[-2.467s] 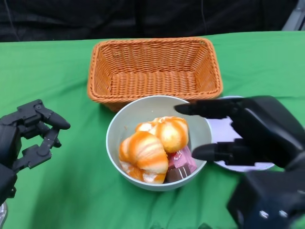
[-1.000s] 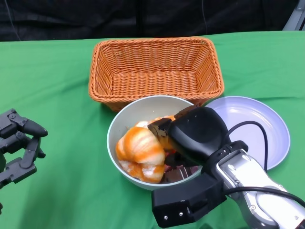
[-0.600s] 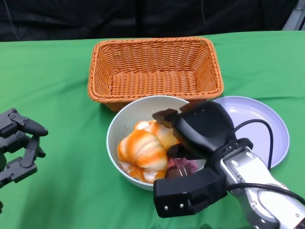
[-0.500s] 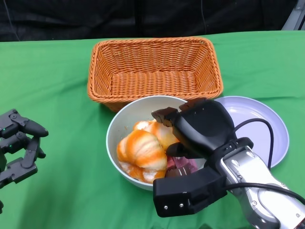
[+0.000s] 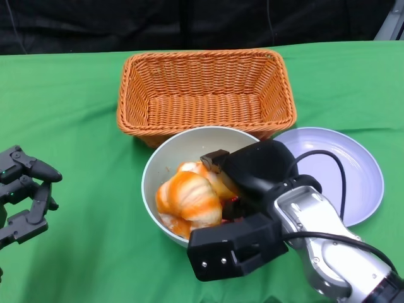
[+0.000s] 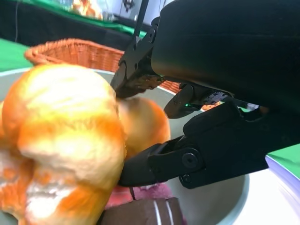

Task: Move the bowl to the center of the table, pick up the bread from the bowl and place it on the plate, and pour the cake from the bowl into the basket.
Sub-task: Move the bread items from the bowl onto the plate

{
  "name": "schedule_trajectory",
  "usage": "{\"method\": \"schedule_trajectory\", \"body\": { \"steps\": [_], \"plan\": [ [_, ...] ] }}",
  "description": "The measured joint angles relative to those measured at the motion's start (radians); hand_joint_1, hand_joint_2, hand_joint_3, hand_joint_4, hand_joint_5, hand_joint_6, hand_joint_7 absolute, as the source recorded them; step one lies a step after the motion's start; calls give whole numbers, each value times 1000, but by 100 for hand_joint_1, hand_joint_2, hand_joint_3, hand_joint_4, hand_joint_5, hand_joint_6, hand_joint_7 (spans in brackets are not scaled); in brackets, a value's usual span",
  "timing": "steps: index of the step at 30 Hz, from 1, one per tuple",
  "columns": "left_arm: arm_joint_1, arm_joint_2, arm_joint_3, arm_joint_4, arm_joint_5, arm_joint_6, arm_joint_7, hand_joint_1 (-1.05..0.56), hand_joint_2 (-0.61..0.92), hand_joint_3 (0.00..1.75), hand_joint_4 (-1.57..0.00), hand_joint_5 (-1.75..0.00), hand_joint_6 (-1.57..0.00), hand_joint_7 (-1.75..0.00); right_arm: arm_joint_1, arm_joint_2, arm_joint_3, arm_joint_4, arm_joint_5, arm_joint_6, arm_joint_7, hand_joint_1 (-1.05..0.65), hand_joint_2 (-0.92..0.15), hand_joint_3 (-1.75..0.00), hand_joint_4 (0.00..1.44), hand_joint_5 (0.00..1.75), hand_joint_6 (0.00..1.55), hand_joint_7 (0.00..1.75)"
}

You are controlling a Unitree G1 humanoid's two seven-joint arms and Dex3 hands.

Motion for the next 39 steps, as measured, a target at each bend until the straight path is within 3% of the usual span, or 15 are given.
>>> {"method": "schedule_trajectory", "body": {
  "steps": [3, 9, 12, 14, 16, 20, 23, 30, 31, 32, 34, 35, 39],
  "plan": [
    [0, 1, 0, 0, -1, 0, -1, -4, 59, 104, -81, -162, -75, -136, -27, 19, 15, 54, 0, 2, -24, -94, -92, -15, 53, 1, 32, 0],
    [2, 1, -1, -1, 5, -1, -2, -3, 60, 105, -83, -160, -75, -136, -64, 60, 41, 186, -2, 3, -169, -90, -92, -10, 56, 3, 35, 1],
    [2, 1, -1, -1, 5, -2, -2, -4, 58, 106, -83, -162, -76, -137, -78, 71, 58, 219, -3, 11, -203, -80, -92, -11, 66, 7, 45, 4],
    [2, 1, -1, -2, 5, -3, -2, -4, 58, 106, -83, -163, -76, -137, -79, 76, 58, 233, 6, 8, -239, -61, -92, -7, 84, 16, 65, 9],
    [4, 1, -2, -5, 5, -2, -3, -4, 58, 107, -83, -163, -76, -137, -79, 77, 54, 244, 24, -5, -277, -54, -92, -4, 91, 21, 73, 8],
    [7, 2, -3, -14, 12, -1, -4, -3, 58, 108, -83, -161, -76, -136, -86, 77, 42, 279, 58, -44, -352, -38, -91, -1, 74, 112, 98, 8],
    [8, 3, -4, -14, 17, -1, -7, -3, 58, 108, -84, -160, -77, -135, -90, 74, 24, 314, 99, -95, -425, -33, -92, -3, 66, 146, 108, 14],
    [8, 4, -4, -14, 18, 0, -7, -2, 58, 109, -85, -160, -77, -133, -94, 47, -8, 341, 185, -194, -479, -32, -92, -4, 66, 145, 109, 16],
    [8, 5, -4, -14, 18, 0, -7, -2, 58, 109, -85, -160, -78, -133, -94, 42, -14, 338, 193, -206, -482, -32, -92, -3, 64, 150, 106, 23],
    [8, 4, -4, -14, 19, 0, -7, -2, 58, 109, -84, -160, -77, -133, -93, 36, -23, 334, 208, -222, -489, -30, -92, -1, 61, 156, 93, 51],
    [8, 5, -4, -14, 20, 0, -7, -2, 58, 109, -84, -160, -77, -133, -93, 27, -43, 324, 230, -249, -507, -29, -92, 0, 59, 159, 80, 78],
    [8, 4, -5, -14, 21, 0, -7, -2, 58, 109, -84, -161, -77, -134, -92, 24, -57, 316, 247, -259, -511, -29, -90, 0, 61, 153, 79, 76],
    [7, 4, -7, -12, 25, -2, -7, -1, 58, 109, -84, -162, -76, -135, -74, 19, -122, 246, 324, -282, -518, -27, -92, -1, 61, 157, 86, 66]
  ]
}}
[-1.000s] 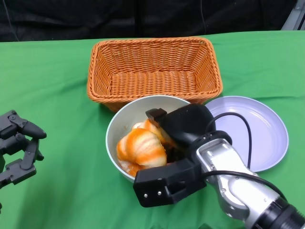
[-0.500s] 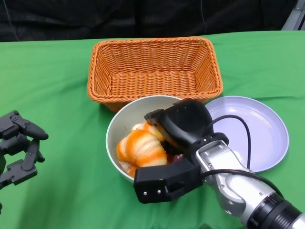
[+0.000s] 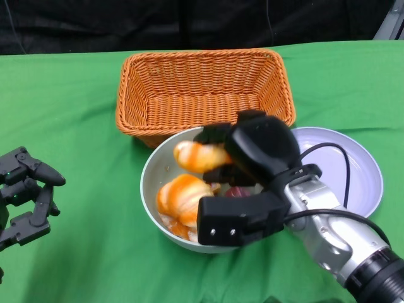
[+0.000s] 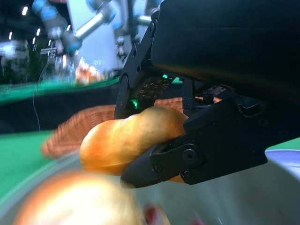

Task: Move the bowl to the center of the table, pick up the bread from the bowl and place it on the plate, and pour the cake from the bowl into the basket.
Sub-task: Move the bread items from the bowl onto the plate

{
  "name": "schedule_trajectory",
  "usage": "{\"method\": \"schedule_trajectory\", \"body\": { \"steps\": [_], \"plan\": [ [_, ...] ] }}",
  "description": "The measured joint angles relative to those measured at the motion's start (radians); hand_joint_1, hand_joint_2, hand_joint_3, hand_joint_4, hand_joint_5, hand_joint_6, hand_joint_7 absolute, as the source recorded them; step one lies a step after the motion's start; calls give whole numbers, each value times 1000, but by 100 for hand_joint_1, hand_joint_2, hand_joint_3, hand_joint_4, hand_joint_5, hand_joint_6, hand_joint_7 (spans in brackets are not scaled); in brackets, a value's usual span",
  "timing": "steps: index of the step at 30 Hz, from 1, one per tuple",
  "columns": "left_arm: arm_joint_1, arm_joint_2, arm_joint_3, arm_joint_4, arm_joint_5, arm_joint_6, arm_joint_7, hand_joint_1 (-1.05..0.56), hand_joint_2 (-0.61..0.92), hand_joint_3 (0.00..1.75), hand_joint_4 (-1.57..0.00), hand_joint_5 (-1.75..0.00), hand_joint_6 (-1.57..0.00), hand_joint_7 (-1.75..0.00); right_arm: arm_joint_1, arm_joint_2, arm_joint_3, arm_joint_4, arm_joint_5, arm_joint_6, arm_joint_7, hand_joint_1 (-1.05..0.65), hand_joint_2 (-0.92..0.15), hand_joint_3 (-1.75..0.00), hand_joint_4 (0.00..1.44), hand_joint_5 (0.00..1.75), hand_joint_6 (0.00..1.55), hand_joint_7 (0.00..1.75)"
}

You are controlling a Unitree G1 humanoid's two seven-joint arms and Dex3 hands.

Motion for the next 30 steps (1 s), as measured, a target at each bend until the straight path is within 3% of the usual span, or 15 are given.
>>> {"method": "schedule_trajectory", "body": {
  "steps": [1, 2, 3, 5, 6, 7, 9, 10, 13, 18, 23, 30],
  "plan": [
    [-1, 0, 0, 3, 1, -3, 0, -2, 58, 109, -84, -162, -76, -135, 5, -2, -13, -19, 15, -6, 0, -25, -92, -2, 62, 155, 89, 61],
    [-2, 0, -1, 9, 2, -9, 0, -2, 58, 109, -84, -162, -76, -136, 11, -6, -24, -37, 29, -15, -2, -23, -92, -3, 61, 166, 75, 101],
    [-3, 0, -1, 16, 2, -12, 0, -2, 58, 109, -84, -162, -76, -136, 19, -9, -36, -54, 42, -31, -4, -21, -92, -3, 61, 170, 68, 121],
    [-4, 0, -3, 26, 1, -19, 0, -2, 59, 108, -84, -162, -75, -137, 35, -16, -55, -86, 59, -57, -8, -20, -92, -4, 62, 174, 62, 135],
    [-5, 0, -4, 27, 1, -20, 0, -2, 60, 107, -84, -162, -75, -137, 46, -23, -62, -109, 68, -62, -4, -20, -92, -3, 64, 171, 68, 118],
    [-7, 1, -4, 29, 1, -21, 0, -1, 61, 105, -84, -163, -75, -138, 58, -27, -71, -138, 78, -62, 4, -20, -92, -2, 68, 164, 80, 89],
    [-11, 1, -6, 33, 2, -24, 0, -1, 61, 104, -84, -164, -74, -139, 86, -37, -94, -208, 95, -57, 37, -20, -92, -1, 73, 151, 92, 63],
    [-12, 1, -6, 37, 2, -26, 0, -1, 61, 103, -85, -164, -74, -139, 101, -43, -103, -248, 101, -52, 54, -20, -92, -1, 75, 148, 94, 59],
    [-15, 0, -8, 42, 3, -28, 0, -2, 63, 102, -84, -164, -74, -138, 152, -56, -137, -353, 119, -38, 96, -17, -92, 0, 75, 152, 93, 68],
    [-19, 0, -9, 52, 3, -35, 0, -1, 64, 100, -84, -166, -74, -138, 242, -102, -209, -486, 141, -33, 141, -11, -91, -1, 76, 151, 91, 68],
    [-23, 0, -10, 69, 3, -48, 0, -1, 65, 100, -84, -166, -75, -139, 318, -159, -283, -514, 169, -79, 137, -12, -91, -1, 77, 143, 92, 64],
    [-25, 0, -9, 71, 0, -50, 0, 0, 65, 97, -82, -166, -75, -136, 372, -208, -352, -498, 170, -120, 103, -9, -91, 0, 82, 125, 101, 43]
  ]
}}
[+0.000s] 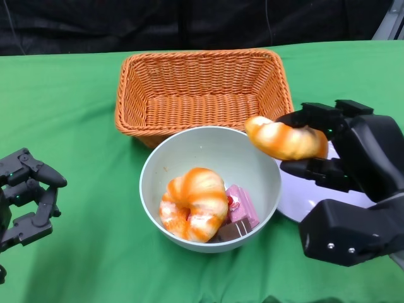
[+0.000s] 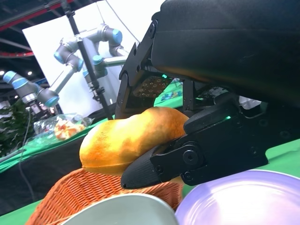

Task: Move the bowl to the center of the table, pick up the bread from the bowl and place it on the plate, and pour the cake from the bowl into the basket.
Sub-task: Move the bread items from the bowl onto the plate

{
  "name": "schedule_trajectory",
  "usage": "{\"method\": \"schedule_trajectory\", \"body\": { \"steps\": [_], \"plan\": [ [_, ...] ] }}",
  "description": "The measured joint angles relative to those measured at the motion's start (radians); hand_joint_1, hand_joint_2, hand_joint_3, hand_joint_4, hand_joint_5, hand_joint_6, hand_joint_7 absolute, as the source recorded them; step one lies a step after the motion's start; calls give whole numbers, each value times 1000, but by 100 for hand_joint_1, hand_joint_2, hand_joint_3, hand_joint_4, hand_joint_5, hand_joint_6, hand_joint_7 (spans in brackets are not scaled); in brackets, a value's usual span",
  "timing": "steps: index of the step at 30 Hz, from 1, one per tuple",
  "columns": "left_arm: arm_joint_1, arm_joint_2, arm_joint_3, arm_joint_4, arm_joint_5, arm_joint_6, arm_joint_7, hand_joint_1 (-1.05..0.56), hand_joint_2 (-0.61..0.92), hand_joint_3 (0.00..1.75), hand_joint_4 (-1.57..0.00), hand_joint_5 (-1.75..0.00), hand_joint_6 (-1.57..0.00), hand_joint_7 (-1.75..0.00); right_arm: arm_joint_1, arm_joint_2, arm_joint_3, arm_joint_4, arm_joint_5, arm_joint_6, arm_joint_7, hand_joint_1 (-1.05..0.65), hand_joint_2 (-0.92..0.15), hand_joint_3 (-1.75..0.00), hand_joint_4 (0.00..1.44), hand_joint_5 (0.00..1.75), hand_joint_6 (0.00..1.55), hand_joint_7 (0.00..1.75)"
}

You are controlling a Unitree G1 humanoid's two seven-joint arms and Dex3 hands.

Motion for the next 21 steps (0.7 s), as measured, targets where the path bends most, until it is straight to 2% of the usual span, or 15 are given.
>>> {"method": "schedule_trajectory", "body": {
  "steps": [9, 14, 19, 21],
  "plan": [
    [-1, 15, 7, 6, 4, 2, 0, 0, 58, 108, -80, -164, -72, -140, 9, -10, -26, 146, -11, -17, -89, -9, -90, 0, 81, 126, 103, 36],
    [-2, 16, 17, 9, -3, 8, 0, -1, 61, 103, -77, -166, -73, -136, -34, -9, -19, 289, -16, -28, -150, -9, -91, 0, 82, 120, 104, 32],
    [-9, 24, 21, 20, -9, 8, -10, -1, 62, 99, -75, -168, -72, -136, -148, 2, 10, 509, -40, -53, -253, -12, -90, 0, 78, 132, 107, 30],
    [-12, 28, 23, 33, -4, -1, -10, -2, 61, 100, -76, -167, -73, -135, -202, 9, 26, 620, -41, -66, -294, -12, -90, 0, 78, 130, 107, 28]
  ]
}}
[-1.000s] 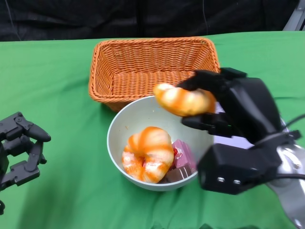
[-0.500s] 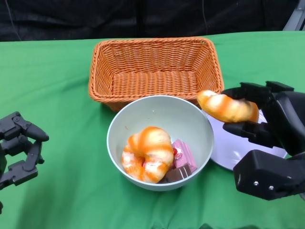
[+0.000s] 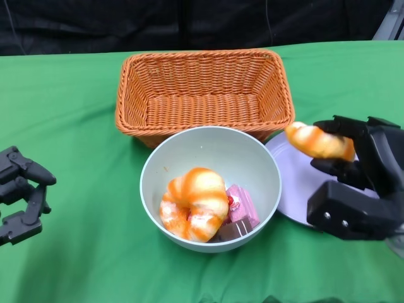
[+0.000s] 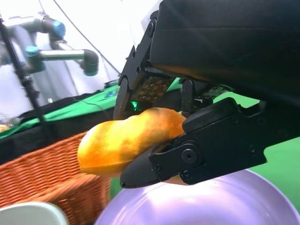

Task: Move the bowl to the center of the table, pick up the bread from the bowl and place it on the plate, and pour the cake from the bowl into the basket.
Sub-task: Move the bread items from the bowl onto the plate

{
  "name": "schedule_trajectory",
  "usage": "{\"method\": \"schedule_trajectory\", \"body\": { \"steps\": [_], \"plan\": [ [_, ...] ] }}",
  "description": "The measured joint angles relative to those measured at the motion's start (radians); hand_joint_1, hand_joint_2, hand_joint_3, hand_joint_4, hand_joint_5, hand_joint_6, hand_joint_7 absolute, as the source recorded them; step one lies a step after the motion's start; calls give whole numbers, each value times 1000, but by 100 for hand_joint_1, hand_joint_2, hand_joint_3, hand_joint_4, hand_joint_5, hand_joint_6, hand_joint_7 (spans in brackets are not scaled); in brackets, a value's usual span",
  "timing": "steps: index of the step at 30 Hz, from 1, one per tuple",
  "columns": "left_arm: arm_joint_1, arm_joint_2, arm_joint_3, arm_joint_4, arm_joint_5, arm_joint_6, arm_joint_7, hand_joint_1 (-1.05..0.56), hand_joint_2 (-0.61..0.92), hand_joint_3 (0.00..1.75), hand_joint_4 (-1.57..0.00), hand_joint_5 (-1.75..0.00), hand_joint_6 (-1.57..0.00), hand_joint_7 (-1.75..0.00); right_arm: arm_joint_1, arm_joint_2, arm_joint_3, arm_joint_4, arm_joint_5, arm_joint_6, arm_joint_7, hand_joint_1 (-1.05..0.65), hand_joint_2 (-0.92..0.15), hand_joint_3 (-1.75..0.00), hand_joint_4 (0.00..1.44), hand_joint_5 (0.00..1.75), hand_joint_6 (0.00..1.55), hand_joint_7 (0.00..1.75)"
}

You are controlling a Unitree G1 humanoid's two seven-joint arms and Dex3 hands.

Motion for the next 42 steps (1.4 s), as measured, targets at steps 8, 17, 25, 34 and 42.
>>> {"method": "schedule_trajectory", "body": {
  "steps": [8, 17, 25, 34, 42],
  "plan": [
    [4, 0, 1, -4, -1, -8, 0, -2, 62, 98, -75, -171, -72, -135, -161, 42, 63, 311, -7, -30, -121, -16, -88, 0, 82, 118, 111, 20],
    [24, 0, 1, -28, 4, -10, 2, -5, 63, 95, -72, -169, -71, -134, -254, 85, 122, 527, 2, -36, -150, -22, -91, 0, 73, 129, 110, 16],
    [22, 0, 1, -26, 4, -12, 3, -4, 64, 96, -73, -171, -71, -139, -277, 98, 199, 446, -9, 111, 62, -29, -92, -3, 95, 57, 107, 1],
    [22, -5, 0, -26, 4, -11, 5, -2, 58, 105, -80, -167, -75, -133, -249, 42, 292, 63, -50, 415, 648, -56, -92, -16, 34, 3, 25, 0],
    [22, -11, 0, -26, 2, -10, 5, -2, 57, 104, -77, -168, -75, -132, -281, -38, 378, -189, -71, 628, 1216, -83, -92, -9, 14, 0, 18, 1]
  ]
}}
